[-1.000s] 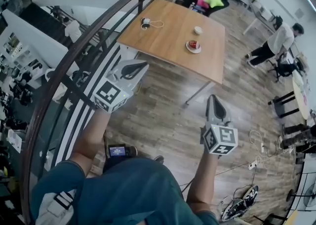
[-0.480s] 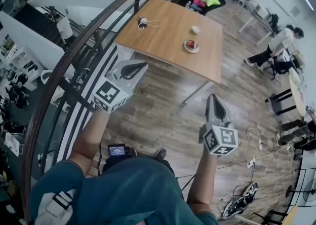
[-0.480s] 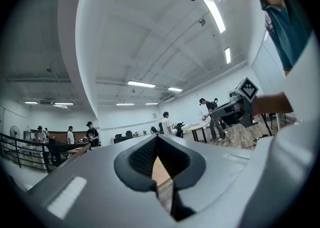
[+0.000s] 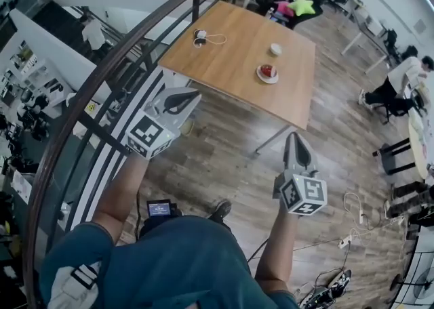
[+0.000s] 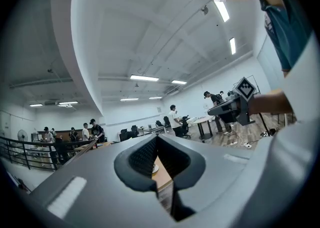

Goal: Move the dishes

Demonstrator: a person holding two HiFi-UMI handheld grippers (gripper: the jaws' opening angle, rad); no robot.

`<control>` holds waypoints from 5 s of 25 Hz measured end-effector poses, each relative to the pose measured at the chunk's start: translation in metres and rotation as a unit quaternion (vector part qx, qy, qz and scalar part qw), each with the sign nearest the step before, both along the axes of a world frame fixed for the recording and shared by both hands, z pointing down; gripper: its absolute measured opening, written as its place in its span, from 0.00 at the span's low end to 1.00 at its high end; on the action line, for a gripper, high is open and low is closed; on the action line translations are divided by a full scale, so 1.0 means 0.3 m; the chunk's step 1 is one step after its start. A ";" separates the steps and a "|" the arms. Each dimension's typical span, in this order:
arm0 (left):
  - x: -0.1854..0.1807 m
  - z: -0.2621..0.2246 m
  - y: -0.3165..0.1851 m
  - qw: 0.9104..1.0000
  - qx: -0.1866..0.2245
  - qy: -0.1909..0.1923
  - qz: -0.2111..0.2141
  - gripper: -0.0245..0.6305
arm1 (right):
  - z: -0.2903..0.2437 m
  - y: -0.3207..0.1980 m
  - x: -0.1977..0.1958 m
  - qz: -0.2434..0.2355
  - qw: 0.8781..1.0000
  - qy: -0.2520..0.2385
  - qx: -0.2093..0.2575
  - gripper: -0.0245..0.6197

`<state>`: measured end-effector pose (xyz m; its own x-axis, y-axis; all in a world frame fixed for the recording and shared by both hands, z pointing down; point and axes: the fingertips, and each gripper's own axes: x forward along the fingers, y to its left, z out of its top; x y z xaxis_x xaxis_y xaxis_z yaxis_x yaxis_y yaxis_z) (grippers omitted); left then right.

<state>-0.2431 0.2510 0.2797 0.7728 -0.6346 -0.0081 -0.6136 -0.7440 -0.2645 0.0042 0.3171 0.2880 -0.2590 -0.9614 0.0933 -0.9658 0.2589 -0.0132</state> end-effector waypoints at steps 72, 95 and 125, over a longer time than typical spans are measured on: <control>0.628 0.181 -1.521 0.997 -0.057 -0.004 0.051 0.03 | 0.253 -1.548 0.487 -0.005 0.995 -0.055 -0.089 0.05; 0.571 0.367 -1.744 0.988 -0.137 -0.018 -0.062 0.03 | 0.896 -1.950 0.475 -0.094 0.949 -0.085 -0.287 0.17; 0.564 0.507 -1.793 0.980 -0.182 -0.025 -0.071 0.03 | 1.199 -1.984 0.431 -0.085 0.933 -0.017 -0.349 0.08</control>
